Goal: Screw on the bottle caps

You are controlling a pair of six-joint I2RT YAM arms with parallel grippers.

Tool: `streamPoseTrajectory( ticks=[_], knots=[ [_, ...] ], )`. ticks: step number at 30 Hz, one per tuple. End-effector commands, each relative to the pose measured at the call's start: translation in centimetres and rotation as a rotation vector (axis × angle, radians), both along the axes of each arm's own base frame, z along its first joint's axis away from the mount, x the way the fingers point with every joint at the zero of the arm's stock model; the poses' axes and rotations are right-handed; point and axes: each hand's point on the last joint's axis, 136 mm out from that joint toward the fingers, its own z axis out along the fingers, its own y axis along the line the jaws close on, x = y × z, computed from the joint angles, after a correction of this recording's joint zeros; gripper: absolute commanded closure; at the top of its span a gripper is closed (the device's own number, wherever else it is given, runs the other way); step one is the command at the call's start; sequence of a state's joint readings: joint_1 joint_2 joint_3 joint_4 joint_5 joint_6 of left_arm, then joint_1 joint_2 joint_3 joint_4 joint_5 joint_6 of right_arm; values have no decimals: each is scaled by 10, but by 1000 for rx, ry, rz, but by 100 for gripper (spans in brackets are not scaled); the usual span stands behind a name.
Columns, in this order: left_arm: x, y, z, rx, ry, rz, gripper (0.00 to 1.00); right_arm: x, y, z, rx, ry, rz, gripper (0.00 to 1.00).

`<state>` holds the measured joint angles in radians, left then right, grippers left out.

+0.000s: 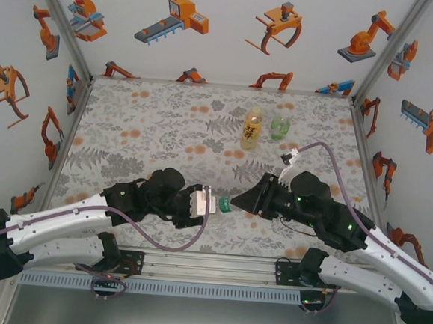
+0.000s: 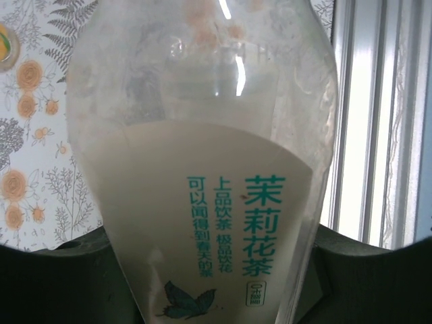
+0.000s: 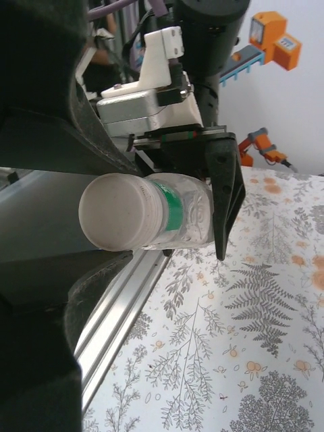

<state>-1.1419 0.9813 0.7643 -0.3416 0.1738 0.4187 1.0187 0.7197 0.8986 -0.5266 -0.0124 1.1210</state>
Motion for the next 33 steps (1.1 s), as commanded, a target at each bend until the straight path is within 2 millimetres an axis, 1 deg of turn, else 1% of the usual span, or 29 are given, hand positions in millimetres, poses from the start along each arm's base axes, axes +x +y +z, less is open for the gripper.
streamPoseTrajectory(
  ticks=[1,2,7,11,13,16,19,22,25,27,29,33],
  knots=[
    [-2,-9,22,-85,-41,-26,47,15,-18,-8,-46,32,-145,100],
    [-1,-8,21,-78,-38,-20,43,16,-20,-10,-68,29,-152,100],
    [2,-1,17,-46,-29,17,31,24,-27,-18,-183,-13,-171,100],
    [4,4,14,-36,-23,49,24,34,-35,-19,-311,-72,-182,100],
    [6,7,12,-38,-14,73,15,41,-38,-19,-396,-105,-175,100],
    [9,10,10,-40,2,114,13,52,-38,-20,-490,-132,-152,100],
    [13,13,8,-35,28,170,11,67,-36,-21,-569,-143,-123,100],
    [19,19,6,-40,54,240,10,84,-30,-24,-639,-153,-69,100],
    [27,24,4,-80,96,338,10,105,-22,-26,-689,-155,-30,100],
    [29,26,4,-122,131,384,9,123,-17,-24,-715,-164,-16,100],
    [35,31,-1,-142,153,453,7,140,-8,-23,-735,-174,14,100],
    [43,46,-15,-127,190,567,7,175,13,-20,-753,-188,70,100]
  ],
)
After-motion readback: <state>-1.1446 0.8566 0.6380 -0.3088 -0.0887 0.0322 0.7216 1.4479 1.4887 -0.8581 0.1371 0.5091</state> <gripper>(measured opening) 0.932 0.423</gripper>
